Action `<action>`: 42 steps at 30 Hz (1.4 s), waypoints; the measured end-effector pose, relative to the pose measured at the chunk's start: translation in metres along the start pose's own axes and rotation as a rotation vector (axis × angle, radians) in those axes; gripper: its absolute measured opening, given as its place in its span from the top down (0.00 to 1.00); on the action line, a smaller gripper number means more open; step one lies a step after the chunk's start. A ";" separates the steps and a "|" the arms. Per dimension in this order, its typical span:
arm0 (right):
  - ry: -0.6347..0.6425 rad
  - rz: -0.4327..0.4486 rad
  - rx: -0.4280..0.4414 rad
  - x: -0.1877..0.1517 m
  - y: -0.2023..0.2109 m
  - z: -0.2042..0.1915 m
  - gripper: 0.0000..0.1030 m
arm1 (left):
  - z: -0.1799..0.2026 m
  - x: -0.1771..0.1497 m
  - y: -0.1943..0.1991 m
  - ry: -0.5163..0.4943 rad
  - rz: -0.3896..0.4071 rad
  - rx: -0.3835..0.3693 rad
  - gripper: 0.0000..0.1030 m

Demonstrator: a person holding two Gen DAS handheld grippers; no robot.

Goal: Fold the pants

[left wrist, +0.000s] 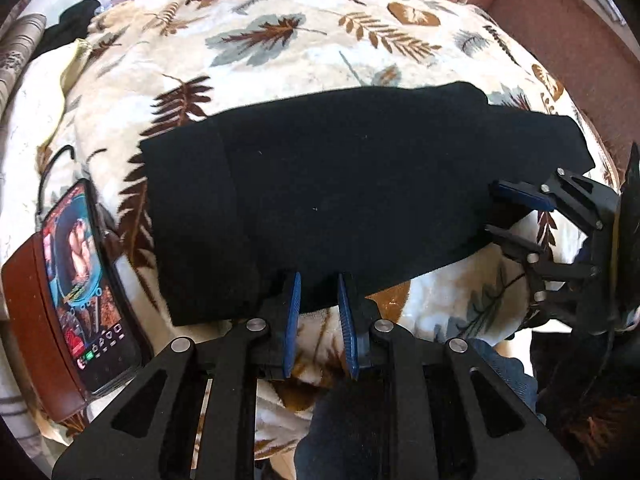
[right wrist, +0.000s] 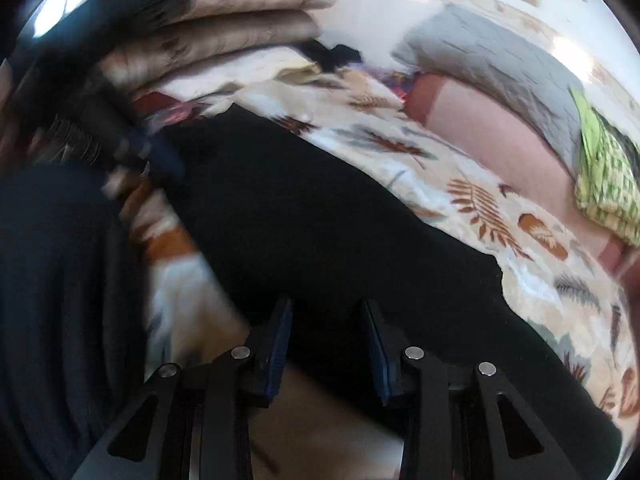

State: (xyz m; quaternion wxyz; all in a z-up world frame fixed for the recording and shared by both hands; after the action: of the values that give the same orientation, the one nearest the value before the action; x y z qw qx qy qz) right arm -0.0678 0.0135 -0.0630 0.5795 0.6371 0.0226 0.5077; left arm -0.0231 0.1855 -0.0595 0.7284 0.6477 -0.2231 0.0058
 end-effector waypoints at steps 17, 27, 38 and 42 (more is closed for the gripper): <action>-0.457 0.114 -0.233 -0.052 0.067 0.129 0.38 | 0.122 0.089 -0.035 0.241 0.086 -0.161 0.49; -0.736 0.157 -0.230 -0.152 0.128 0.209 0.36 | 0.147 0.089 -0.031 0.282 0.281 -0.016 0.47; -0.991 0.228 -0.117 -0.213 0.159 0.216 0.47 | 0.167 0.101 -0.058 0.220 0.272 -0.069 0.36; -1.155 0.264 -0.031 -0.237 0.145 0.234 0.46 | 0.160 0.101 -0.058 0.264 0.284 -0.119 0.36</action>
State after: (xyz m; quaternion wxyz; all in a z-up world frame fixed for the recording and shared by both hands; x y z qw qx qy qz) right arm -0.1060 -0.3482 -0.0557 0.4389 0.7992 -0.3835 0.1469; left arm 0.0340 -0.0038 -0.0709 0.7801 0.5593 -0.2148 0.1801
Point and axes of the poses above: each gripper's, at about its wrist camera, not at the fingertips, and y roughly against the way its jaws point, z to its right, x to its top, the point moved 4 cm from there along -y, roughly the way its jaws point, and after that the axes turned 2 degrees about -z, right-handed, at the moved point
